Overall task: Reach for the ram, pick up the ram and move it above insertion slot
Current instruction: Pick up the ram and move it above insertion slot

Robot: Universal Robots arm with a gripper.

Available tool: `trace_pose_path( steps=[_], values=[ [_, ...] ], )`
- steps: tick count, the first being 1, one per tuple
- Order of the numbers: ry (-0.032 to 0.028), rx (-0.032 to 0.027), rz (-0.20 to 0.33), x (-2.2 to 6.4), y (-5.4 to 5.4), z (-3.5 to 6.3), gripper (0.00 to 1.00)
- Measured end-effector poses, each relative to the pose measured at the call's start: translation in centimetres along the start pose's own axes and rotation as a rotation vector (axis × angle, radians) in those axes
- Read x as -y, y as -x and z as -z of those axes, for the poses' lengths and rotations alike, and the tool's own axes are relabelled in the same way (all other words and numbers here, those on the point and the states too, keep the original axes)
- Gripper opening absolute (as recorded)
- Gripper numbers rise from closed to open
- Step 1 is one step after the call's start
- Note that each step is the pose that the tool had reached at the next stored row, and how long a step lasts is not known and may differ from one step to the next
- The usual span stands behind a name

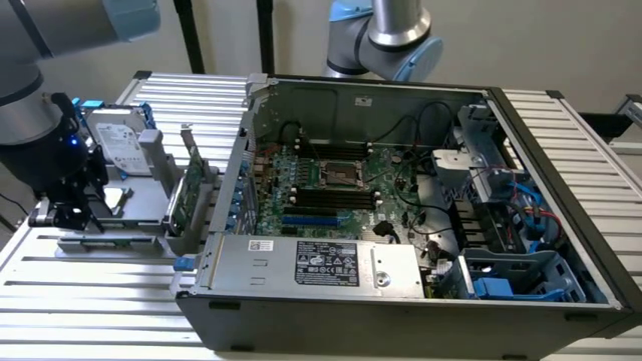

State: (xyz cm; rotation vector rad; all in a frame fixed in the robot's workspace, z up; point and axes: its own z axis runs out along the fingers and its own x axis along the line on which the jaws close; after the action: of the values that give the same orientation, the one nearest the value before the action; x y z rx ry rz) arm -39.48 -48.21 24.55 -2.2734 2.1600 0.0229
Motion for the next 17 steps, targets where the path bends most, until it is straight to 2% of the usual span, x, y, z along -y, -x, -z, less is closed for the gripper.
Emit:
trace_pose_path(
  steps=[17],
  values=[
    [0.0,0.0,0.0,0.02,0.0,-3.09,0.36]
  ],
)
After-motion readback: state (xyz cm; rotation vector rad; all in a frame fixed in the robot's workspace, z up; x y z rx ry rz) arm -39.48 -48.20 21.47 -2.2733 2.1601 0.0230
